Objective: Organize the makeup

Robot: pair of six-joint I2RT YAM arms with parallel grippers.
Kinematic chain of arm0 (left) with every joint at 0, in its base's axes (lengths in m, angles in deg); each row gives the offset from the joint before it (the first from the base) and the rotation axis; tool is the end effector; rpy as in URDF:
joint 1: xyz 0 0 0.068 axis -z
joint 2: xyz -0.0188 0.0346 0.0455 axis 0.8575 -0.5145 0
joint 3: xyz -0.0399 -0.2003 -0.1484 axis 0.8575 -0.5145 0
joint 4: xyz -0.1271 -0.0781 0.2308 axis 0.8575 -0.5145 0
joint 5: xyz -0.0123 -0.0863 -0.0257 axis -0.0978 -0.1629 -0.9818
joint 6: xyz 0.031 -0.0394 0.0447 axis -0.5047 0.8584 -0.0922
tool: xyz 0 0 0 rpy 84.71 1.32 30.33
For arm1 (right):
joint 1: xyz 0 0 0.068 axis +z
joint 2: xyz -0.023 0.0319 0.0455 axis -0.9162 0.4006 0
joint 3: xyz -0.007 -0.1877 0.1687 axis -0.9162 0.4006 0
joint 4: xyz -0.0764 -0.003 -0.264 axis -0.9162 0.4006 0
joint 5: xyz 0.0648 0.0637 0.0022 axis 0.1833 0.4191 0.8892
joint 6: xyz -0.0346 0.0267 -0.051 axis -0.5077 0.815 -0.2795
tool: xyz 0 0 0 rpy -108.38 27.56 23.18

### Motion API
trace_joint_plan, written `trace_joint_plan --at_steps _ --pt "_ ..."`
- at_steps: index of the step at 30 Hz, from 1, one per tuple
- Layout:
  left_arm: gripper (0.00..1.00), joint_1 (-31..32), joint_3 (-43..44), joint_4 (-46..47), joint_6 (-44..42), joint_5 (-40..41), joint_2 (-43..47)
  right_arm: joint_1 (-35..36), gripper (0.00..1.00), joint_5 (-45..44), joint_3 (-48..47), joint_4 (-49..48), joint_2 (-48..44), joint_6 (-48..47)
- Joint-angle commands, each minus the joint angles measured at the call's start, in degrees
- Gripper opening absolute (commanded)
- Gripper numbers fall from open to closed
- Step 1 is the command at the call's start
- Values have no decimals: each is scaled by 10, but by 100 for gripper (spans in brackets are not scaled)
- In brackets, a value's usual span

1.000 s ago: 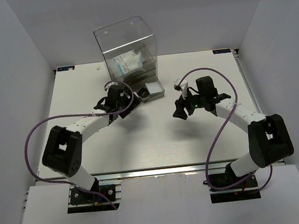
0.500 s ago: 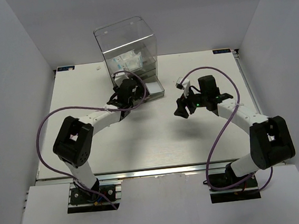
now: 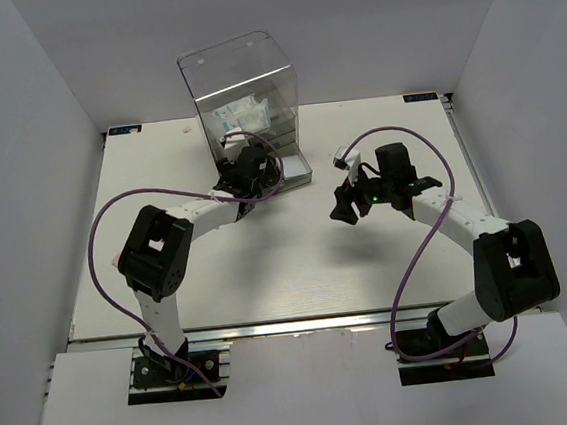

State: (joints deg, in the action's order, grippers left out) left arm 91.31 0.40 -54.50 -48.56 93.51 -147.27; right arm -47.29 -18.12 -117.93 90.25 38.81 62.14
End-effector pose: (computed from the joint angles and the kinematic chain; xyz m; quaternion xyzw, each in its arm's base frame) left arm 0.3867 -0.2101 0.1576 -0.1416 0.8398 -0.0438 0.5222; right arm 0.3070 0.1381 0.1985 -0.4167 0.7635 0.2571 0.4211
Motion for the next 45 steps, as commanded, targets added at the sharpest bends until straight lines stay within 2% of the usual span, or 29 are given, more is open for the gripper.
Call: trace_joint_plan --at_steps 1,3,5,9,20,23,24,27,28,30,32,33,34,37,38,40,42,45 --pt "71 2 25 -3 -3 17 4 -4 67 -1 -4 2 -19 -1" --pt "78 2 24 -11 1 15 3 -4 67 -1 -4 2 -19 -1" --pt "79 2 22 -13 8 15 8 -4 67 -1 -4 2 -19 -1" --pt "95 2 17 -19 12 18 16 -4 67 0 -5 0 -17 0" --pt "98 2 19 -33 24 12 35 -4 67 3 -7 1 -16 2" --pt "90 2 19 -52 45 -6 66 -4 67 3 -6 2 -18 0" --pt "74 2 18 -65 58 -7 77 -4 67 2 -5 3 -19 0" --pt "49 -9 -5 -114 108 -46 138 -4 67 3 -4 2 -20 -1" --pt "32 -14 -15 -126 135 -64 172 -4 67 3 -4 3 -22 -1" --pt "23 -45 -53 -170 162 -111 208 -4 67 5 -3 3 -22 -1" --pt "27 -82 -87 -206 189 -138 268 -4 67 7 -3 2 -23 -1" --pt "35 -99 -106 -220 195 -149 290 -4 67 8 -4 2 -24 -1" --pt "54 -114 -147 -230 206 -167 312 -5 67 10 -4 2 -24 -2" --pt "80 -190 -214 -269 211 -199 404 -4 67 16 -7 10 -23 -13" --pt "96 -225 -223 -300 211 -200 424 -4 67 17 -8 13 -21 -15" --pt "98 -276 -238 -342 190 -207 472 -3 67 21 -12 18 -18 -20" --pt "98 -299 -241 -372 176 -201 503 -3 67 23 -16 24 -16 -23" --pt "98 -352 -244 -411 136 -218 512 -3 68 23 -25 33 -10 -25"
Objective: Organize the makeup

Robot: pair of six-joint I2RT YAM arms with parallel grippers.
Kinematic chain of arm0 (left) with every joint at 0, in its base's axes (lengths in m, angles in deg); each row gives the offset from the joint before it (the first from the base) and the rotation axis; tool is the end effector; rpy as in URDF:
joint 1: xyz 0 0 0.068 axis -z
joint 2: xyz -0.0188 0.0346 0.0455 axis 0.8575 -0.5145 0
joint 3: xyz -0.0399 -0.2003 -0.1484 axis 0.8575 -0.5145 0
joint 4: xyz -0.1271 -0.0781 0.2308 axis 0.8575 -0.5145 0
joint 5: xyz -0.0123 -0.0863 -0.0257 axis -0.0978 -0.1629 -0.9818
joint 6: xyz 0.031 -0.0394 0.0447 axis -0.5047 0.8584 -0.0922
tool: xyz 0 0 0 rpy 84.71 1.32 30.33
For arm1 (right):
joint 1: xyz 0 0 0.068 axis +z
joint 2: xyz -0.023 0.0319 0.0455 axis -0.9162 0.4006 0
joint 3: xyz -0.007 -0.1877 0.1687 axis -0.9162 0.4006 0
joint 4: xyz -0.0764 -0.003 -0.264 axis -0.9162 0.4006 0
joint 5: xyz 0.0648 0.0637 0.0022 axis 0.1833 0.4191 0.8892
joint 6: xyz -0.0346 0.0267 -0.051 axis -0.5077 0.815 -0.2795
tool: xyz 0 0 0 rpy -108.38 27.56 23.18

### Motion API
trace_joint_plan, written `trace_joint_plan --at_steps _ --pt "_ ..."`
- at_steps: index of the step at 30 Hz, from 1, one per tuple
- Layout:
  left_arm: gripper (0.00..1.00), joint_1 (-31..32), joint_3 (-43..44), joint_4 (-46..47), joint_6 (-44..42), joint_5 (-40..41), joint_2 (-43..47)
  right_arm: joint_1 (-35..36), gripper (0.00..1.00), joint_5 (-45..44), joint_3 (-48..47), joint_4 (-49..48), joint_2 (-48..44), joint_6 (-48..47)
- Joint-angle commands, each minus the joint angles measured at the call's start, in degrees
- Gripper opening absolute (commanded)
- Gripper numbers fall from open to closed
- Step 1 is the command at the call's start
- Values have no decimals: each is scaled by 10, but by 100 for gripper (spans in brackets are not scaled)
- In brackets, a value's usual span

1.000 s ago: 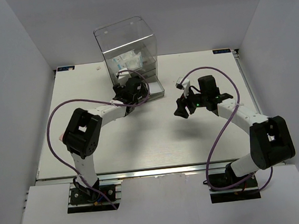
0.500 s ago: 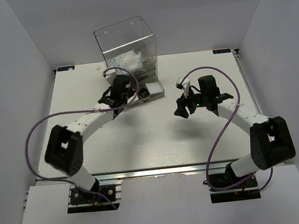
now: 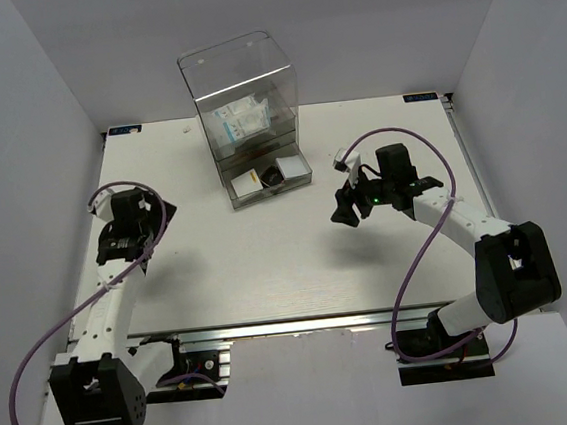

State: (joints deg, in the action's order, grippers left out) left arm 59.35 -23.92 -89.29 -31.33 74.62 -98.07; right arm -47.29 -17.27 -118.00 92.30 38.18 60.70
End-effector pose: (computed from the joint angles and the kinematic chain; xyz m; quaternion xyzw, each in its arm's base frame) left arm 0.2593 0.0113 0.2300 -0.4278 0.8022 -0.0740 0.4098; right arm 0.3032 0.1375 0.1994 -0.4272 0.7609 0.2600 0.4135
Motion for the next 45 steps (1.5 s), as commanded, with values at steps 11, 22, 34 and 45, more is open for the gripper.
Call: trace_joint_plan --at_steps 11,22,34,45 --pt "98 -180 -41 -92 -135 -127 -39 -2 68 12 -25 18 -4 -5" --pt "98 -253 -42 -70 -172 -199 -93 -2 68 11 -23 10 2 -2" --pt "98 -292 -17 -56 -211 -204 -169 -2 68 14 -12 -3 8 4" --pt "98 -304 51 -59 -278 -121 -267 -2 68 15 -15 -4 15 4"
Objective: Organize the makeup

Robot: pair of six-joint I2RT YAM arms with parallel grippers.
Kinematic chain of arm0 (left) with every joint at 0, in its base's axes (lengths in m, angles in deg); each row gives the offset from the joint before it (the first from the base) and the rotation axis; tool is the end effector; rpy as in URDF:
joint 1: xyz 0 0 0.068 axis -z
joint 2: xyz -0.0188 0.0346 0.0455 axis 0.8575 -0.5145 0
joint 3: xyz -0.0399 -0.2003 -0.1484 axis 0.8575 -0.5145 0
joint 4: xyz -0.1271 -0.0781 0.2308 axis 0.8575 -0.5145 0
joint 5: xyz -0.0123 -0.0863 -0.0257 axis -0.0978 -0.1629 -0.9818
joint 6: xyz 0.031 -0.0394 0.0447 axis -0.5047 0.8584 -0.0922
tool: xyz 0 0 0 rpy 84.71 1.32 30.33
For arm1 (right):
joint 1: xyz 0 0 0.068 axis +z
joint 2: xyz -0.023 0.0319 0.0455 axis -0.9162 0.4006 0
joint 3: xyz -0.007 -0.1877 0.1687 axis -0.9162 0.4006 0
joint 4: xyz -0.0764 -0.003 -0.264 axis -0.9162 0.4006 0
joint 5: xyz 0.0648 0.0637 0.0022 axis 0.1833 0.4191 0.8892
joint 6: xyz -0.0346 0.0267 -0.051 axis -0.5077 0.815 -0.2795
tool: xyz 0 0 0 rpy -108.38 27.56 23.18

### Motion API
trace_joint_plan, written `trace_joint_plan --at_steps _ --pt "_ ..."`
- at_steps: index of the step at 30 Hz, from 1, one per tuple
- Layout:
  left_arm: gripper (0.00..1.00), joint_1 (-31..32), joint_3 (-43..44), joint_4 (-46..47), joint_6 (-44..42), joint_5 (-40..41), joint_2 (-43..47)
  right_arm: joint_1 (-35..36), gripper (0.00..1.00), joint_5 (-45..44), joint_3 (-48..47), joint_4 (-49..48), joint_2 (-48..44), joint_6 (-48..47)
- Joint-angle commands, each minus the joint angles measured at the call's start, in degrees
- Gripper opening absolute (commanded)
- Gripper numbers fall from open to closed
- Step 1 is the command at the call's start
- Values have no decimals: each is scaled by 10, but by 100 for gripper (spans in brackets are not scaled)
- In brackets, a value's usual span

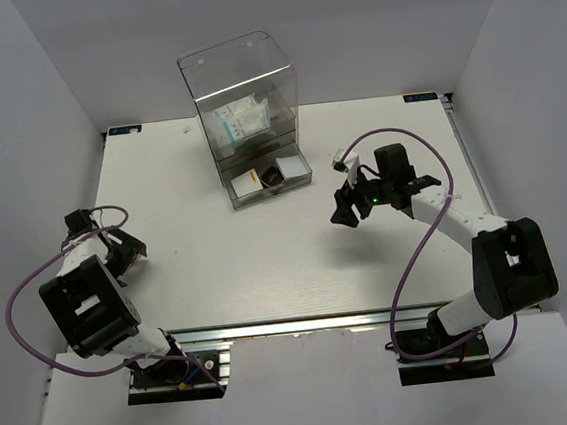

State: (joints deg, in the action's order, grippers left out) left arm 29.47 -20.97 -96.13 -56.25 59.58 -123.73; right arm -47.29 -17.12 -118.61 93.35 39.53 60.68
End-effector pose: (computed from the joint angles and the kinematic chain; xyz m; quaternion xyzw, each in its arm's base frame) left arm 0.2482 0.1393 0.1228 -0.4545 0.8765 -0.0063 0.1586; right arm 0.3052 0.1384 0.1941 -0.4259 0.7676 0.2635 0.3999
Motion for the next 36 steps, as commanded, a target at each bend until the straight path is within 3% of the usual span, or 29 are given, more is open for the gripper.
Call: trace_joint_plan --at_steps 1,25,36 --pt "98 -6 25 16 -31 23 -17 -1 68 13 -10 -14 2 4" --pt "98 -7 95 53 -81 -35 -129 -2 68 10 -31 4 20 -3" --pt "95 1 98 22 -108 2 -160 -2 68 11 -36 5 23 2"
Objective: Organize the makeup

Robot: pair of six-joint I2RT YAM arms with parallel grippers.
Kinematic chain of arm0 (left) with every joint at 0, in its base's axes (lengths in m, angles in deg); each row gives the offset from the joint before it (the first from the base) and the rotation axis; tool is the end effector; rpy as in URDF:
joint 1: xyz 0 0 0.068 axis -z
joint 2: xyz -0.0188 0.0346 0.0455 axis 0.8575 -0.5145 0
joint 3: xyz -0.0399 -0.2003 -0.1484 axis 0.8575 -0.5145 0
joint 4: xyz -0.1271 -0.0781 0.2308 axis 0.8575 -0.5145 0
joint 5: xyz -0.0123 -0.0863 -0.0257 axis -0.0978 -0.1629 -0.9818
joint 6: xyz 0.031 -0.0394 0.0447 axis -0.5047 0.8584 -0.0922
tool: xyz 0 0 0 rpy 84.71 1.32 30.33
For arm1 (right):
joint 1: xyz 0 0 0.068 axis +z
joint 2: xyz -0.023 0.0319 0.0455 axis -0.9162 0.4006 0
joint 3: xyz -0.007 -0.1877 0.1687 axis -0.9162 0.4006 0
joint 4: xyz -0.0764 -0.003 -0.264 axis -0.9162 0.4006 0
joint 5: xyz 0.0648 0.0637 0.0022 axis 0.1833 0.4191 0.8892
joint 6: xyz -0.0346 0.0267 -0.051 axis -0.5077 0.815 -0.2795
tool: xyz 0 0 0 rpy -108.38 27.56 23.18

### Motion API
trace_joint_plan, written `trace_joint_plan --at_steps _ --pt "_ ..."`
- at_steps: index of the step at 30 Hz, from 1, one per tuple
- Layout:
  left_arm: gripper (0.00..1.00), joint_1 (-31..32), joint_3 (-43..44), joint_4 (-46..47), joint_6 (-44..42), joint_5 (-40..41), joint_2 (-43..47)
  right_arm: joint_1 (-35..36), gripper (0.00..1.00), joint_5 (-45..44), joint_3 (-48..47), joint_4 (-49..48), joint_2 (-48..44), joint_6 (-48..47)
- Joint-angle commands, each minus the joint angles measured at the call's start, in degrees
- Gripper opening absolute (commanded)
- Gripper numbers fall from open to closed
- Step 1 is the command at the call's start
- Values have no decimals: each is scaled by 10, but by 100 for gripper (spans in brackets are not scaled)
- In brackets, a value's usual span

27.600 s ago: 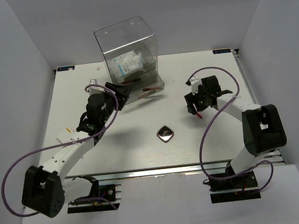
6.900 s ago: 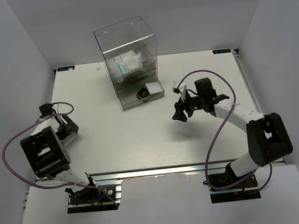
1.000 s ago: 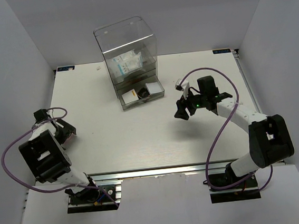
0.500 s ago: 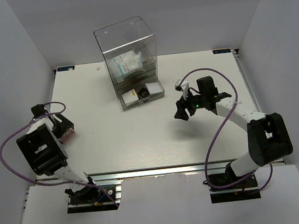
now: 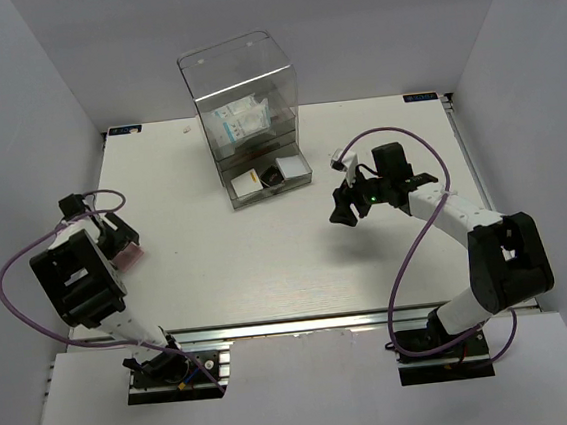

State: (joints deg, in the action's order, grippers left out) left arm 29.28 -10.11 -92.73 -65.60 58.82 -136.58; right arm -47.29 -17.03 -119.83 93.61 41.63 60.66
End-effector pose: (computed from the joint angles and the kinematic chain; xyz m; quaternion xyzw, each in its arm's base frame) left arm 0.2943 0.1660 0.1131 -0.3810 0.9085 0.0018 0.1714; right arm 0.3109 0.1404 0.1894 -0.4250 0.7718 0.2656 0.3913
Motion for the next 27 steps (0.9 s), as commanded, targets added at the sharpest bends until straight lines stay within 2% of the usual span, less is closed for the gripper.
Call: trace_joint_plan --at_steps 1,10,16,18,21,27 --pt "94 5 -9 -14 -15 13 -34 -1 68 10 -23 2 2 2" --pt "91 44 -2 -33 -9 77 -49 -1 68 10 -14 -2 -5 -1" --pt "75 44 -11 -26 -1 72 -38 -1 68 11 -10 -4 -10 -3" --pt "67 44 -15 -15 -1 61 -23 -2 68 12 -8 -6 -12 -3" --pt "58 45 -34 6 6 24 4 -2 68 12 -7 -5 -14 -3" --pt "42 85 -110 68 54 -125 129 -2 69 10 -8 -6 -16 -2"
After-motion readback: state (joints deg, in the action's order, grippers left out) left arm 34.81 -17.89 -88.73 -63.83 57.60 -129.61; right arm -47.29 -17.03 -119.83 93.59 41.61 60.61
